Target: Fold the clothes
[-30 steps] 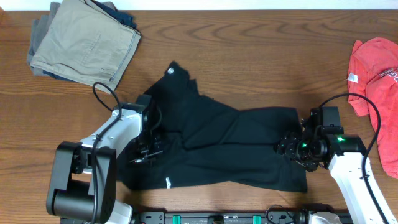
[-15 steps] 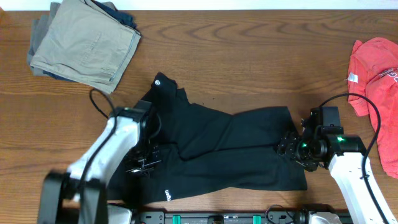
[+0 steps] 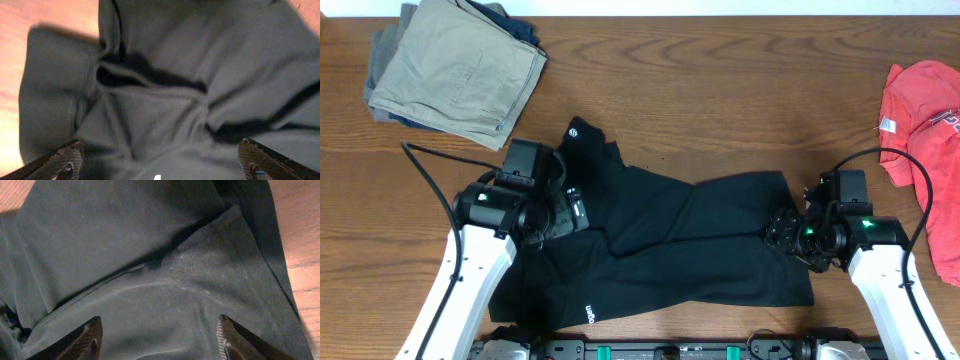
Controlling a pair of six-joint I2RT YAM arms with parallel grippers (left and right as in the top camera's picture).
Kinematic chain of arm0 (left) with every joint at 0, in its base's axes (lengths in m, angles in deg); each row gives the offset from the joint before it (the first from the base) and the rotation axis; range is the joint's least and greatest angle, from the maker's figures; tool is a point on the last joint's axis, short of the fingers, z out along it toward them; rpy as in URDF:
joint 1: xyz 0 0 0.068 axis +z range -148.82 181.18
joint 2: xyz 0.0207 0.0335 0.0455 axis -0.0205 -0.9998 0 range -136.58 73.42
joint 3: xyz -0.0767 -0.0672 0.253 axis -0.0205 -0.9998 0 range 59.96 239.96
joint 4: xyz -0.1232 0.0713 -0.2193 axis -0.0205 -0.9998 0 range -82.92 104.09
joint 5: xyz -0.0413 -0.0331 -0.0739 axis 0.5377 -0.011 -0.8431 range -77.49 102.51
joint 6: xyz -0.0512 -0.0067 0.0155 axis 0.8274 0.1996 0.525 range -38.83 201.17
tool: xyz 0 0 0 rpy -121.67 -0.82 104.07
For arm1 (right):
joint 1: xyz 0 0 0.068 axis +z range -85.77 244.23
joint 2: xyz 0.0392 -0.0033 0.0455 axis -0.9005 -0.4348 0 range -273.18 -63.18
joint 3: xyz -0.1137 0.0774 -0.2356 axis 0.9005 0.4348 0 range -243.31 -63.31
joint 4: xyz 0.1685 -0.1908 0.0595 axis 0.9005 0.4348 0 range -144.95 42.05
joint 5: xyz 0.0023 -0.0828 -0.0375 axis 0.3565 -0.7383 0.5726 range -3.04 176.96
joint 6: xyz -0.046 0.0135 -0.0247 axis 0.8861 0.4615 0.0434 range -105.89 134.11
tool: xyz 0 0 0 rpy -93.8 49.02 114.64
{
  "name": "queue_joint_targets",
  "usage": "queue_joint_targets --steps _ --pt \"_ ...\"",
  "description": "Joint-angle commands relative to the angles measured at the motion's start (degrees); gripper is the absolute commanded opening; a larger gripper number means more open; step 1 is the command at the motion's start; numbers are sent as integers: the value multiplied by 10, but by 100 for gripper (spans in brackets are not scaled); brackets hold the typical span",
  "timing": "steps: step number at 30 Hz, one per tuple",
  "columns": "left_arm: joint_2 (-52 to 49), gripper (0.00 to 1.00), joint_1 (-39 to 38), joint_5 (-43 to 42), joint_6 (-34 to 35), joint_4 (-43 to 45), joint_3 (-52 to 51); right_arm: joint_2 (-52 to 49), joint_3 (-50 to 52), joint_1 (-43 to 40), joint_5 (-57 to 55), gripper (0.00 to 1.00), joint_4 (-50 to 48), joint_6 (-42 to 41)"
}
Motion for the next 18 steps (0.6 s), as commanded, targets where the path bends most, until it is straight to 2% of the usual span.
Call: queue_joint_targets --steps 1,7,11,18 --pt "-21 100 2 23 -11 43 11 5 -1 -5 6 72 1 10" --pt "-63 99 18 23 -75 203 11 5 -1 -5 12 72 2 25" --pt "-111 91 42 16 -112 308 12 4 -1 -5 13 72 3 26" --pt "-254 90 65 16 -189 341 80 4 -1 -5 12 74 -2 26"
